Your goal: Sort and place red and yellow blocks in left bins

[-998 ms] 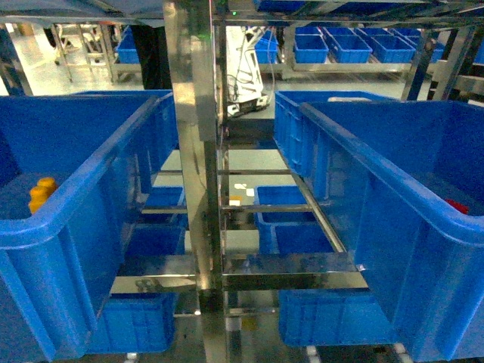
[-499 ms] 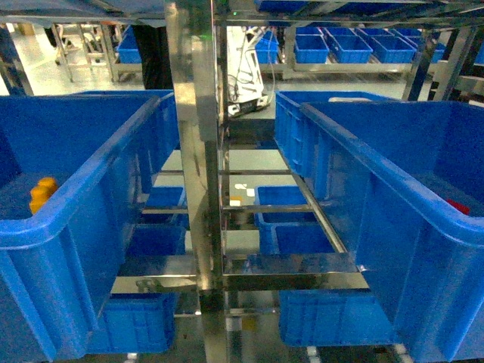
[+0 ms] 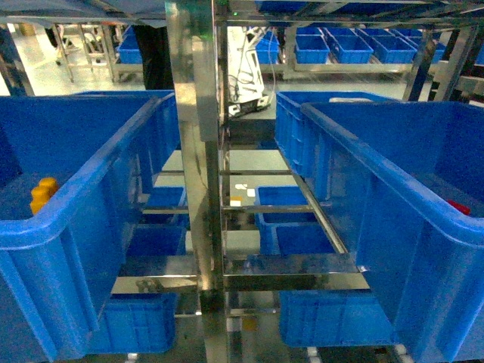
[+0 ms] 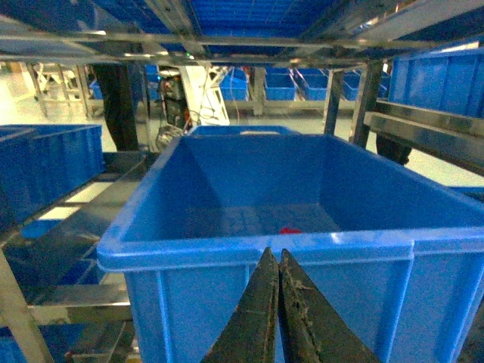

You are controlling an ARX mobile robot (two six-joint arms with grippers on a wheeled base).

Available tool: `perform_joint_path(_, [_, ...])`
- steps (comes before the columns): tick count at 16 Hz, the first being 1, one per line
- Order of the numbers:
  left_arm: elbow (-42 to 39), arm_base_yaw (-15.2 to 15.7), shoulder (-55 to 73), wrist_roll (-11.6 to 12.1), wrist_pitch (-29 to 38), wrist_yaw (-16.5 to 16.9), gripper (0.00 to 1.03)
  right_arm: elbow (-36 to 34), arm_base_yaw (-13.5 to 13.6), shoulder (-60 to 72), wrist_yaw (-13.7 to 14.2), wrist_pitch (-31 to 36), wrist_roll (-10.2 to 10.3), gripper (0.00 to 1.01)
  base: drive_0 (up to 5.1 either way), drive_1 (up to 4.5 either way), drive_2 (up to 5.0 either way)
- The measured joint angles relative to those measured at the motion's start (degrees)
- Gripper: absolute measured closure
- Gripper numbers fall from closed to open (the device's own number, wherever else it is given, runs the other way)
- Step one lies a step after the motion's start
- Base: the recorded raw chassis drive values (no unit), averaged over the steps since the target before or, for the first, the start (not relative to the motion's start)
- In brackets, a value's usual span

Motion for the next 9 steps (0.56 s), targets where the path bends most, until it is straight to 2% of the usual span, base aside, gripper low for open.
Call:
perform_joint_path(1, [0.0, 0.0, -5.2, -0.1, -5.6, -0.1, 1.01, -0.1, 0.0, -0.1, 0.1, -1.3, 0.0, 0.99, 0.0, 0.00, 0.0])
perform_joint_path(2, [0.1, 0.0, -5.7, 0.0, -3.9, 0.2, 1.01, -0.1, 0.0, 0.0, 0.2, -1.6, 0.0, 0.99, 0.0, 0.00, 0.0])
perform_joint_path(9, [0.0, 0.0, -5.8, 0.0, -5.2, 0.1, 1.01, -0.1, 0.0, -0.1, 0.2, -1.3, 0.0, 0.99, 0.0, 0.00, 0.0])
